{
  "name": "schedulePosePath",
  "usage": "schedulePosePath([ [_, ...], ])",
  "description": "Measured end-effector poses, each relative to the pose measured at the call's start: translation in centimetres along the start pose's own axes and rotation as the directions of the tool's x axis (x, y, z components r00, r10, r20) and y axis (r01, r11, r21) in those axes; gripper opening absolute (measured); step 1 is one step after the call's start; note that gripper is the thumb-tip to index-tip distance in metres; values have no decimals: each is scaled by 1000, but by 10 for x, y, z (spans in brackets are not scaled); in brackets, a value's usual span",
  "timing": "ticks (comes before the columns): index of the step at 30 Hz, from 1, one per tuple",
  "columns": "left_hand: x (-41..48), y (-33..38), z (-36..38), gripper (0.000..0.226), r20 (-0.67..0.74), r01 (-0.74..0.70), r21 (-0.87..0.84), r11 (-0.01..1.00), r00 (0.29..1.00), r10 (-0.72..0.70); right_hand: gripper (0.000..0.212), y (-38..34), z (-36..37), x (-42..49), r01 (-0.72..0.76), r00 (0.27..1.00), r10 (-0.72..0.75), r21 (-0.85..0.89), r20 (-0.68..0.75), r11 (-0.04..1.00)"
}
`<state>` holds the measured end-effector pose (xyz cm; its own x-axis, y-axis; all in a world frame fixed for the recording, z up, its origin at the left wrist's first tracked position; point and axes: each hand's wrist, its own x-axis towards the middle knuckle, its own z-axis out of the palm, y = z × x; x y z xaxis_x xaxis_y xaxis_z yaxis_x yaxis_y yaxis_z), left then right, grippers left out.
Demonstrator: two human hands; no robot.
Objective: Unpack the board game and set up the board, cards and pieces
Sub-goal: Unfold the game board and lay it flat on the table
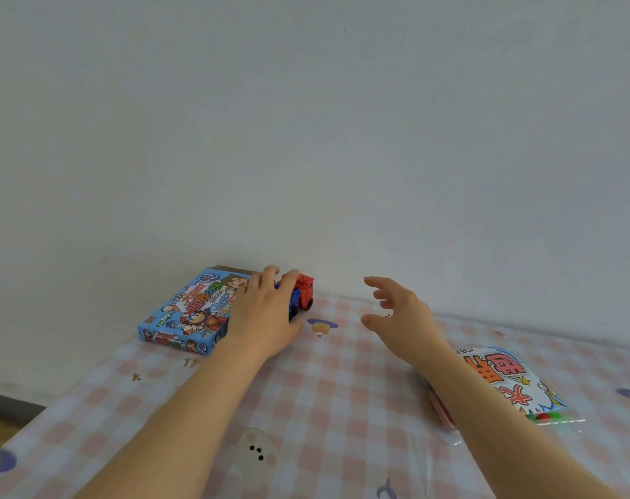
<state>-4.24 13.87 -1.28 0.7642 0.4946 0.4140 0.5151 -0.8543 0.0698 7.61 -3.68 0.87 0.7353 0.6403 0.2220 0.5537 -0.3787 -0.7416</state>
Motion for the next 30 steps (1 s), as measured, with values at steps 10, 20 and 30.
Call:
schedulePosePath([
  [10,-2,-4,14,69,-12,162,114,980,987,-161,49,3,10,-4,5,999,-1,-69,51,998],
  [20,5,-11,16,69,-30,130,74,989,991,-128,44,6,15,-2,3,998,2,-93,57,996],
  [30,0,48,-5,55,-209,-15,-344,939,976,-61,36,1,-7,-15,23,999,-26,-83,-36,996],
])
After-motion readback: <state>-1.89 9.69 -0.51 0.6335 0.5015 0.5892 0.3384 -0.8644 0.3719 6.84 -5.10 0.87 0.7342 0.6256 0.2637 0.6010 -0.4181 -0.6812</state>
